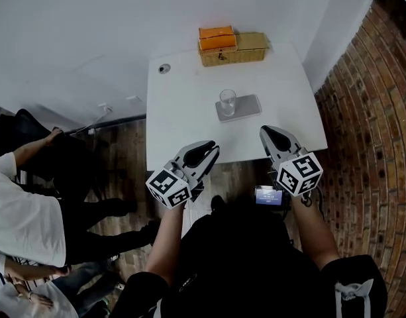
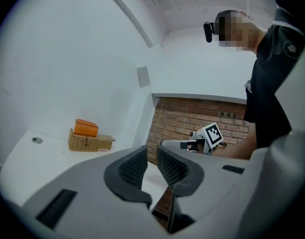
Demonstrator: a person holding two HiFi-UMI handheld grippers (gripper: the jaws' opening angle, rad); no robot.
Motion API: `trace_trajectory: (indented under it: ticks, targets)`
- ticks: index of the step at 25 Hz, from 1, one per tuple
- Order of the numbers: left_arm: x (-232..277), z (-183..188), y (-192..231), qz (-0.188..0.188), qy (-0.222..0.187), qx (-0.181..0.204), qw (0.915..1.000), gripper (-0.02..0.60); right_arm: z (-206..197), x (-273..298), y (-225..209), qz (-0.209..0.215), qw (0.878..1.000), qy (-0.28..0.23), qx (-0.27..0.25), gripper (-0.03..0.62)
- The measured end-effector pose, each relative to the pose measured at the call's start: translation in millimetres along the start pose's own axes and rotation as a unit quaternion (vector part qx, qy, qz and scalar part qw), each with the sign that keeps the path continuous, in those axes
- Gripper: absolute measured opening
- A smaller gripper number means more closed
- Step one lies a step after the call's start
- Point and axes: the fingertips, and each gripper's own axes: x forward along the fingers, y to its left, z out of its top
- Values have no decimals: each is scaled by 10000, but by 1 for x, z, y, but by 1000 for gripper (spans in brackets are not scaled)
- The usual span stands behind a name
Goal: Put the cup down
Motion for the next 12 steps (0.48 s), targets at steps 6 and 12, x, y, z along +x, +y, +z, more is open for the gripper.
trace_trajectory:
  ticks: [6, 12]
  targets:
    - [-4, 1, 0, 42, -1, 64, 10000, 35, -4, 2, 2, 14, 10000, 57, -31, 15]
    - [-6, 2, -2, 45, 11, 68, 10000, 11, -4, 4, 1, -9, 10000, 65, -60, 15]
